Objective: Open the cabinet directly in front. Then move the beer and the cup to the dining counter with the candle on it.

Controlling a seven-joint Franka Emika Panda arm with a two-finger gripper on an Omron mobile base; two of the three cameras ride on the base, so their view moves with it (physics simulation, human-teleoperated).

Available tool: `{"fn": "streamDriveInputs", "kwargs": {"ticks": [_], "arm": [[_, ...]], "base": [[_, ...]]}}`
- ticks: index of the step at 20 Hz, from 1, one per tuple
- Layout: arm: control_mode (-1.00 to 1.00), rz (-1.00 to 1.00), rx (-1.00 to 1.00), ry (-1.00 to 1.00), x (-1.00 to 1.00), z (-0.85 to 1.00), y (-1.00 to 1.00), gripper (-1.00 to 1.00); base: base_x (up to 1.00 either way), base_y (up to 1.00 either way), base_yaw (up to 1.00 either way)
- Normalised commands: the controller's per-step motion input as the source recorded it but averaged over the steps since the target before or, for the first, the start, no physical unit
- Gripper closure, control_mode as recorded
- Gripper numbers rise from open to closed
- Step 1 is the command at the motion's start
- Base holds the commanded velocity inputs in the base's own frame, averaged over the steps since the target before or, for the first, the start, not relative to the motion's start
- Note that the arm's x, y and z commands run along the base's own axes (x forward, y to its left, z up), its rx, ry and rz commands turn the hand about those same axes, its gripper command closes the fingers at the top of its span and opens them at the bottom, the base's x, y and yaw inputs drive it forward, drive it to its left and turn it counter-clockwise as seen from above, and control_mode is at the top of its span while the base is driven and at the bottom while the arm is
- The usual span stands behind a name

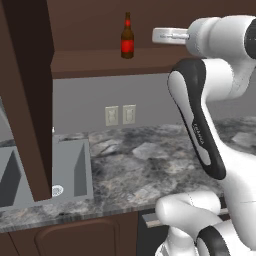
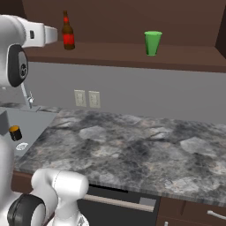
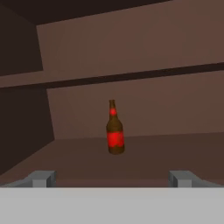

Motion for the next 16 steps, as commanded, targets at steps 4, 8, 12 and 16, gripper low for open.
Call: {"fn": "streamDriveInputs", "kwargs": {"ticks": [4,8,12,16], "arm": [[-1.0,0.0,0.0,0.02,0.37,0.0,0.03,-1.0],[-1.0,0.0,0.0,0.04,0.33,0.0,0.0,-1.0],[-1.0,0.0,0.0,0.05,0.33,0.0,0.0,-1.0],[-1.0,0.0,0.0,0.06,0.34,0.0,0.0,-1.0]], "base": [[0.0,0.0,0.0],[0.0,0.0,0.0],[0.0,0.0,0.0],[0.0,0.0,0.0]]}}
